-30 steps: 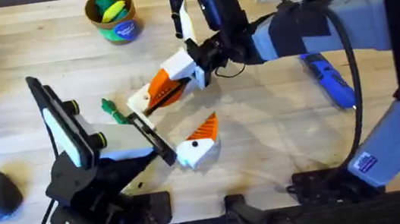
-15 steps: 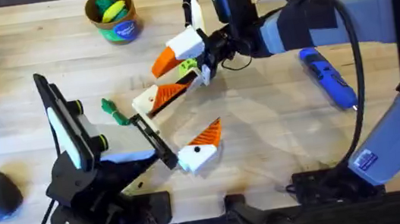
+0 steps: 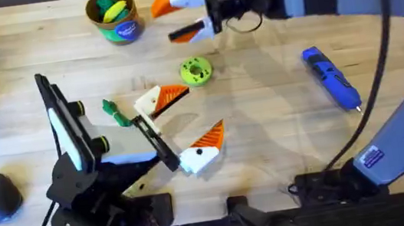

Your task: Pick up the gripper from the table and insert it into the empty holder that is missing its gripper. Then pick up a screw, insert it into the mounting hole, and use the screwdriver to tighten it. Finally, clean up the table by picking up the vegetable and placing it into the bucket.

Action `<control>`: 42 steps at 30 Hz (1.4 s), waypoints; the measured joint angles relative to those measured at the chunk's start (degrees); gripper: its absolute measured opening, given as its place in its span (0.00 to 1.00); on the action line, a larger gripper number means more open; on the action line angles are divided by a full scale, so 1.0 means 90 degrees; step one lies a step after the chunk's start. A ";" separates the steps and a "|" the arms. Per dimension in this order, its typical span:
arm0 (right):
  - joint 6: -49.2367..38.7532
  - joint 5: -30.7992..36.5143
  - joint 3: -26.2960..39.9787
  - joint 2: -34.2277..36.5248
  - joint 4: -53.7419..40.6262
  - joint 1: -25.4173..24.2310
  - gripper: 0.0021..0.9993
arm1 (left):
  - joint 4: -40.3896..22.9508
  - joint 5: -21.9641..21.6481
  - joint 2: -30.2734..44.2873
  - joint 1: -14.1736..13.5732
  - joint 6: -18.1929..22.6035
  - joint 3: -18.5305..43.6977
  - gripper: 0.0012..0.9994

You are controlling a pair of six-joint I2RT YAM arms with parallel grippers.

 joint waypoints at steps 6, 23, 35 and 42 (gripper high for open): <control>-0.1392 0.1793 0.0775 -0.0415 -0.3241 -0.0160 0.99 | 0.0000 0.0003 0.0001 0.0000 0.0000 0.0000 0.99; -0.3747 0.6793 0.1421 -0.0713 -0.6853 0.1121 0.93 | 0.0000 0.0003 0.0000 0.0000 0.0002 0.0000 0.99; -0.3845 0.6991 0.1421 -0.0322 -0.6742 0.1670 0.71 | 0.0000 0.0003 0.0001 0.0000 0.0002 0.0000 0.99; -0.3838 0.7004 0.1421 -0.0200 -0.6527 0.1739 0.55 | 0.0000 0.0003 0.0001 0.0000 0.0002 0.0000 0.99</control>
